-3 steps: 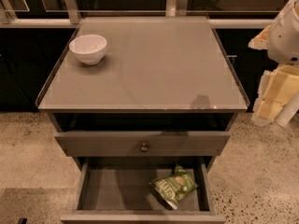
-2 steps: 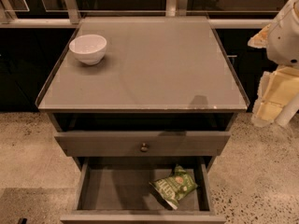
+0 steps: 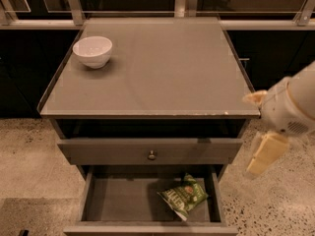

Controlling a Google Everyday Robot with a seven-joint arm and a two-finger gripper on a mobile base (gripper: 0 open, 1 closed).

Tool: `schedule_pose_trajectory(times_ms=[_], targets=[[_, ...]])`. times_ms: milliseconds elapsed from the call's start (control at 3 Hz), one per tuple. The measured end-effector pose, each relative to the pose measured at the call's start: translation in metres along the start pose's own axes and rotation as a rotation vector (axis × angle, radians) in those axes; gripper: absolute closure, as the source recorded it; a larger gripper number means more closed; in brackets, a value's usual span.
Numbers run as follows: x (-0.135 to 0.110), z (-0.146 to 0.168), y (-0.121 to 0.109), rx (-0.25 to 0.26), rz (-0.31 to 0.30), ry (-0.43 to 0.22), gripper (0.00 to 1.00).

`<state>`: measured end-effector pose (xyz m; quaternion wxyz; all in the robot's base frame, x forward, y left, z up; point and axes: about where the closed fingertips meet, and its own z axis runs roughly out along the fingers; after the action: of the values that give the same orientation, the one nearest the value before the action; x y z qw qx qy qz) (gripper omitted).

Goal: Pick green jalapeno chip bag from middle drawer and place on counter

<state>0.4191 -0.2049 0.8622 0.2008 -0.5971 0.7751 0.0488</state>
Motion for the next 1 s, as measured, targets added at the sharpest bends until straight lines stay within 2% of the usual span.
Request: schedule_pose_trajectory(times_ms=[333, 667, 1000], targets=[[0.025, 0.071, 0.016, -0.092, 0.075, -0.122, 0.0], [0.045, 0.126, 0.027, -0.165, 0.148, -0.196, 0.0], [0.058, 0.166, 0.034, -0.209, 0.208, -0.233, 0.0]])
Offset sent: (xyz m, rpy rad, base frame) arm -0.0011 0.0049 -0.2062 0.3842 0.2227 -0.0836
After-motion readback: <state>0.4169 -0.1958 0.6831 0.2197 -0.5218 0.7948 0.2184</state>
